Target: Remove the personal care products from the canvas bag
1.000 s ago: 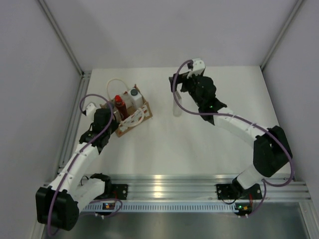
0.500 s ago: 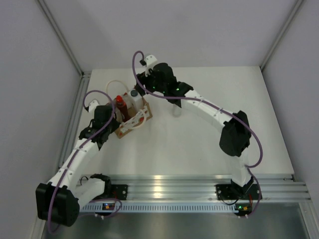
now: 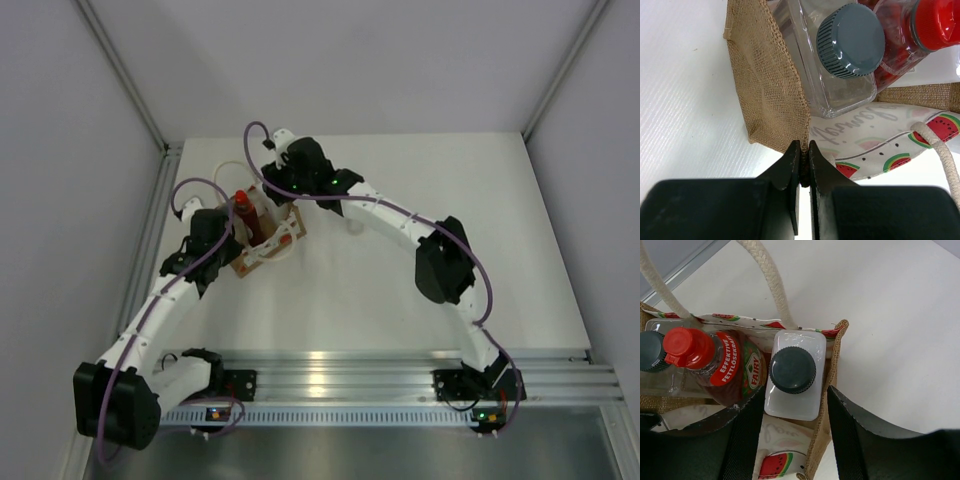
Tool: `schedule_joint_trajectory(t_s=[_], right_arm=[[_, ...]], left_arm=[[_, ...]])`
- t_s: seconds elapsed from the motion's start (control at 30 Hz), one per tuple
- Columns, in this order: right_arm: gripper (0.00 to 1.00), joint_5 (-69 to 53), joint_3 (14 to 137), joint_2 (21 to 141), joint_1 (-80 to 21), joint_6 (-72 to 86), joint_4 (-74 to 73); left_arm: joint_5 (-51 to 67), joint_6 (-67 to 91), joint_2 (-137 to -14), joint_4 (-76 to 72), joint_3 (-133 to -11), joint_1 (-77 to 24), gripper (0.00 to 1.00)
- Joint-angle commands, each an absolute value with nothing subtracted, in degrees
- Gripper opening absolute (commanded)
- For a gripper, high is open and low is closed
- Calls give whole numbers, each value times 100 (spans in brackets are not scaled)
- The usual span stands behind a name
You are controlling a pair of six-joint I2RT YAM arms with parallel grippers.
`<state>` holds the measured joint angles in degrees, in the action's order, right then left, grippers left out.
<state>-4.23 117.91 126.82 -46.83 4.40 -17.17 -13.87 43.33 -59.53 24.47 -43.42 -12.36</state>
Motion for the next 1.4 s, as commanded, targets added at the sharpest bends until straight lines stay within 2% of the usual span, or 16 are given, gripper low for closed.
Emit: schedule_joint_trajectory(t_s=[0.0, 0.6, 0.8, 1.1, 1.37], right_arm=[[51, -211, 12102, 12700, -4834, 202, -1846], [54, -141, 12348, 13043, -5036, 193, -1846], [59, 184, 12428, 13236, -5036, 123, -1846], [57, 193, 12428, 13307, -5036, 167, -1837], [61, 387, 12717, 13718, -5036, 53, -1819]], left_arm=[[-1063, 4324, -6055, 2443, -4500, -1248, 0], [-1055, 4280, -6082, 2443, -4491, -1248, 0], [-1055, 4280, -6073, 2435, -4491, -1248, 0], [-1046, 4289, -6100, 2435, -4500, -1248, 0], [-1020, 4315, -6091, 2426, -4500, -1248, 0]])
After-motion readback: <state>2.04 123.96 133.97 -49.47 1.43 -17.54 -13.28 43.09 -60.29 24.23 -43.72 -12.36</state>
